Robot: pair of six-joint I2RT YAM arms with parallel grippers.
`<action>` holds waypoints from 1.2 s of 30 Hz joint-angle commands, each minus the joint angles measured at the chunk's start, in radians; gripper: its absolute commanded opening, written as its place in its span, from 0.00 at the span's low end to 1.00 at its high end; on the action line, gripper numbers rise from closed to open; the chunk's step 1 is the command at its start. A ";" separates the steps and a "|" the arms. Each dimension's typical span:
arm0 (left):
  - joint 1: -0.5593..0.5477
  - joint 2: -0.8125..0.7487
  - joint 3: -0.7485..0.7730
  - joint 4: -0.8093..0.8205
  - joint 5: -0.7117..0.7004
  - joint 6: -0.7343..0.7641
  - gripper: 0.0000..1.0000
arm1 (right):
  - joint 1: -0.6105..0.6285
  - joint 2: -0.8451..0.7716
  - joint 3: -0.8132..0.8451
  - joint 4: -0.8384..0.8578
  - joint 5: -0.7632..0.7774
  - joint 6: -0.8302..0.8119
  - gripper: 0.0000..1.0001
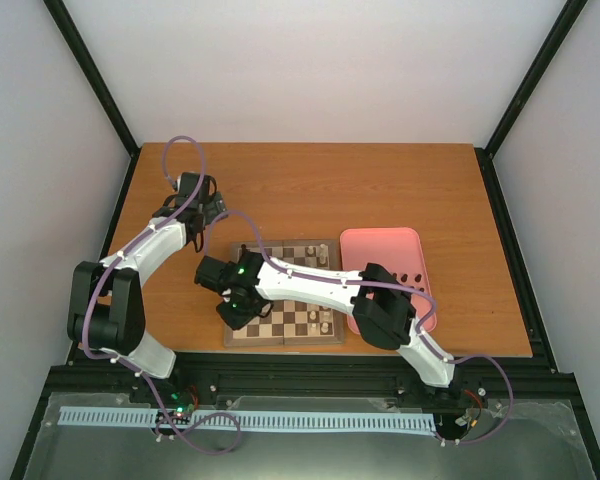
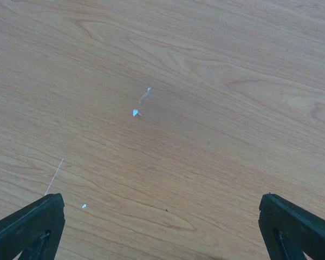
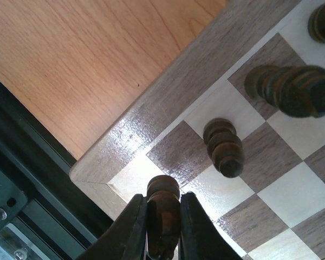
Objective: Set up the chess pieces on the board
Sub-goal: Place the chess piece on the chessboard.
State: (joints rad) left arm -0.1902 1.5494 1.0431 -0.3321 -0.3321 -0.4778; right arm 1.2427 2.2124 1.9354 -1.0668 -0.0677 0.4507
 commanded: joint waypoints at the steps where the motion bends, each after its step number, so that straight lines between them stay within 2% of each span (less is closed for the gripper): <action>1: -0.006 -0.008 0.034 -0.005 -0.004 0.005 1.00 | 0.011 0.026 0.044 0.001 -0.004 -0.014 0.03; 22: -0.006 -0.004 0.039 -0.007 -0.011 0.008 1.00 | 0.009 0.092 0.101 -0.058 0.070 -0.027 0.04; 29: -0.006 -0.002 0.038 -0.007 -0.011 0.008 1.00 | 0.009 0.101 0.100 -0.056 0.056 -0.034 0.07; 36: -0.006 0.000 0.038 -0.007 -0.012 0.008 1.00 | 0.010 0.099 0.101 -0.050 0.039 -0.043 0.13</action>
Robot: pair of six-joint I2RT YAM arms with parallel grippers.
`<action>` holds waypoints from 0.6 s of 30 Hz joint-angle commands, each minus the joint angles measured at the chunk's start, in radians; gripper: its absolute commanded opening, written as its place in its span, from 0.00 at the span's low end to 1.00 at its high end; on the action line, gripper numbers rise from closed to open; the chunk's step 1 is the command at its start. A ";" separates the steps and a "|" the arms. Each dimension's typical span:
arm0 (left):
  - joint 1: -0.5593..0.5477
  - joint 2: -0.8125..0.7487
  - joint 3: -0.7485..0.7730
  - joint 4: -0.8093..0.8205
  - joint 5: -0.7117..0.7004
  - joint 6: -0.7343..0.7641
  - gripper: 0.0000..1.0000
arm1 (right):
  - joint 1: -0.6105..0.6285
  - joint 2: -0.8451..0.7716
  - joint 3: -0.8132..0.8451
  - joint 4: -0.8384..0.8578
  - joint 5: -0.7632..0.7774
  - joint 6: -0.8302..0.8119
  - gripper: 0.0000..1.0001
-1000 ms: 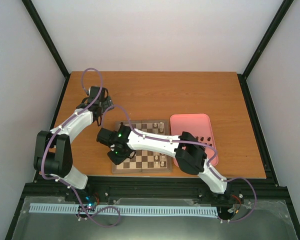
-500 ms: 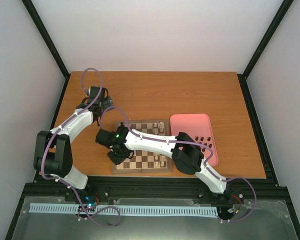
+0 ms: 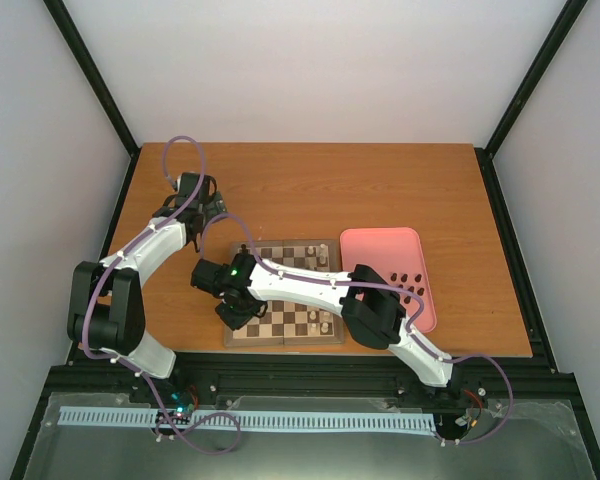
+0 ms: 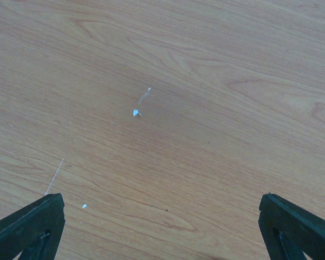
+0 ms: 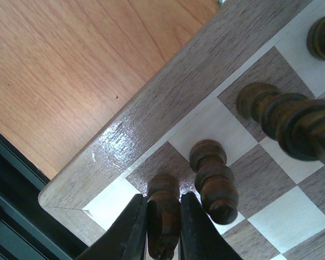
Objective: Set up the chess pieces on the board
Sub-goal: Place the chess piece on the chessboard.
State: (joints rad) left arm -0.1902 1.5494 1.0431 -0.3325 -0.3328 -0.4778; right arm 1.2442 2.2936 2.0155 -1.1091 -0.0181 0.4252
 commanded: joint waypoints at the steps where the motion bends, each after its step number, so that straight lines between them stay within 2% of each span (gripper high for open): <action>1: -0.006 0.000 0.038 -0.006 -0.011 0.008 1.00 | 0.009 0.016 0.021 -0.006 -0.013 -0.020 0.14; 9: -0.006 0.000 0.038 -0.006 -0.011 0.008 1.00 | 0.009 -0.004 0.020 0.007 -0.013 -0.033 0.25; 18: -0.006 0.000 0.038 -0.005 -0.008 0.010 1.00 | 0.009 -0.050 0.020 0.025 0.015 -0.045 0.31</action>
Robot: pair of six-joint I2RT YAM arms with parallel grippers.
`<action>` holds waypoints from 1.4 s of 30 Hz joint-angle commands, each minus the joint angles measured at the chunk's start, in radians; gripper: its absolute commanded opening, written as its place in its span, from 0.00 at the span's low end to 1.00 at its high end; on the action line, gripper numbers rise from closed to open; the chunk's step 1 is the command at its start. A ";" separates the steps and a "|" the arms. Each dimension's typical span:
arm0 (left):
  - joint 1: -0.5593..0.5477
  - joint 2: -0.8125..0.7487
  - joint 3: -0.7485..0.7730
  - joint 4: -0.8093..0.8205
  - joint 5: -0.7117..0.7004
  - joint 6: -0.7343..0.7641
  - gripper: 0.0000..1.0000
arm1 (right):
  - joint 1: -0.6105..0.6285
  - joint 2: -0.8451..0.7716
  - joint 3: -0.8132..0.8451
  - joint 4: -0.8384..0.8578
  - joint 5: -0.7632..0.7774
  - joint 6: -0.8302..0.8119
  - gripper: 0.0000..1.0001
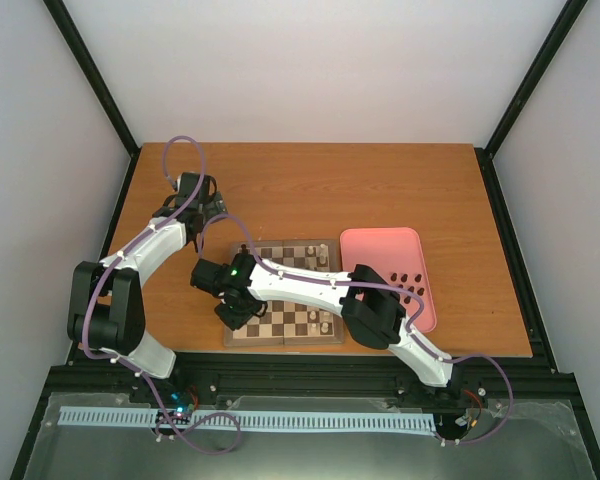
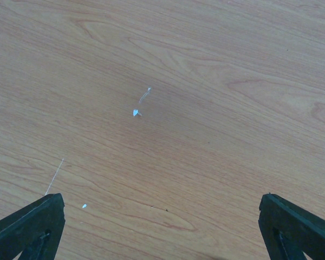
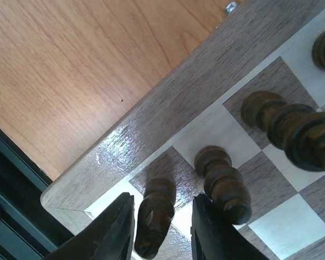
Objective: Set up the chess pieces on the board
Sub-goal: Place the chess piece on the chessboard, then pick up the chess piece from the storage box.
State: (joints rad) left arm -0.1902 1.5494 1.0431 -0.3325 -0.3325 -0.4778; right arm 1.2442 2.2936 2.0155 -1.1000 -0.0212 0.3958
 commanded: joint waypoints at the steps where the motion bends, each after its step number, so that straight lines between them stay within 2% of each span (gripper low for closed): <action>1: -0.006 0.001 0.039 -0.005 -0.008 0.009 1.00 | 0.008 -0.053 0.019 0.016 0.020 -0.018 0.31; 13: -0.006 -0.002 0.038 -0.005 -0.010 0.010 1.00 | 0.009 -0.153 0.028 -0.004 0.144 -0.016 0.33; 17: -0.006 -0.001 0.039 -0.004 -0.012 0.009 1.00 | 0.007 -0.247 -0.037 -0.013 0.258 0.012 0.39; 23: -0.006 0.003 0.040 -0.005 -0.016 0.010 1.00 | -0.028 -0.420 -0.241 0.008 0.364 0.086 0.43; 27: -0.006 0.005 0.041 -0.004 -0.020 0.010 1.00 | -0.088 -0.568 -0.460 0.012 0.406 0.184 0.44; 32: -0.006 0.015 0.047 -0.008 -0.026 0.009 1.00 | -0.206 -0.800 -0.768 0.022 0.391 0.303 0.44; 35: -0.006 0.018 0.049 -0.007 -0.028 0.008 1.00 | -0.250 -0.915 -0.887 0.036 0.366 0.339 0.43; 42: -0.006 0.015 0.045 -0.007 -0.026 0.007 1.00 | -0.333 -0.974 -1.105 0.131 0.262 0.353 0.43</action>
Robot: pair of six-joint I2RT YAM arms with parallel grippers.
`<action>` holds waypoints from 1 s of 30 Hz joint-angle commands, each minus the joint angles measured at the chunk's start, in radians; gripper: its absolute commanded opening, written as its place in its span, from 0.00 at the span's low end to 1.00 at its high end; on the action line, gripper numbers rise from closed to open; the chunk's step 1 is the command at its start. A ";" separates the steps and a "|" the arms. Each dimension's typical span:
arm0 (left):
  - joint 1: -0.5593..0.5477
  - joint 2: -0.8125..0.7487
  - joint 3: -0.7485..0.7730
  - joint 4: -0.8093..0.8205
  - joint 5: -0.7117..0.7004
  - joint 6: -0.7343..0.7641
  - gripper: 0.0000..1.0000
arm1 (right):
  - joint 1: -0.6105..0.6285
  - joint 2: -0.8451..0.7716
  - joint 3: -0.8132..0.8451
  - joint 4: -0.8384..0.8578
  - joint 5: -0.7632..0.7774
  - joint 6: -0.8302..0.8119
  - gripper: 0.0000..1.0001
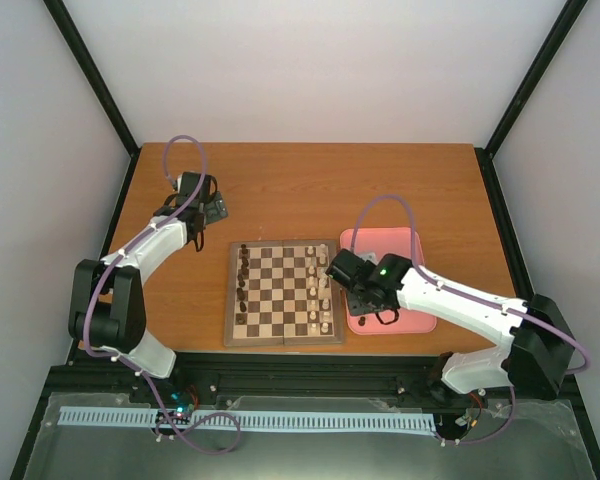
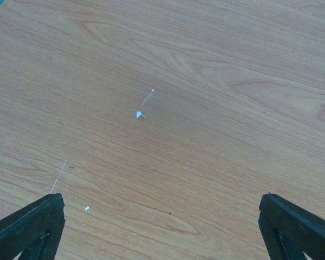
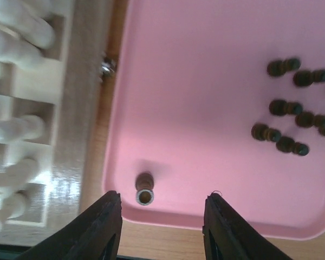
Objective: Set up the chess pieces on the board
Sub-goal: Pick up the chess piece from the storage box.
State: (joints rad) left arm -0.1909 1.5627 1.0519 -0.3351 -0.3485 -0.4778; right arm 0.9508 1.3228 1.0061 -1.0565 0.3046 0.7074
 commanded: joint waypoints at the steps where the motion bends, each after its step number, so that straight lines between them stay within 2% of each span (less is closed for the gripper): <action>1: -0.005 -0.001 0.034 -0.004 -0.009 0.006 1.00 | -0.050 -0.003 -0.124 0.114 -0.087 0.038 0.42; 5: -0.005 -0.001 0.033 -0.002 -0.010 0.005 1.00 | -0.083 0.005 -0.188 0.177 -0.127 0.027 0.42; 12: -0.005 0.007 0.036 -0.002 -0.014 0.005 1.00 | -0.086 0.020 -0.201 0.243 -0.204 -0.002 0.41; 30: -0.005 0.019 0.041 -0.003 -0.016 0.005 1.00 | -0.105 0.070 -0.240 0.268 -0.197 -0.013 0.41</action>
State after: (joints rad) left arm -0.1909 1.5692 1.0538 -0.3374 -0.3515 -0.4778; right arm 0.8627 1.3861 0.7773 -0.8108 0.1032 0.7025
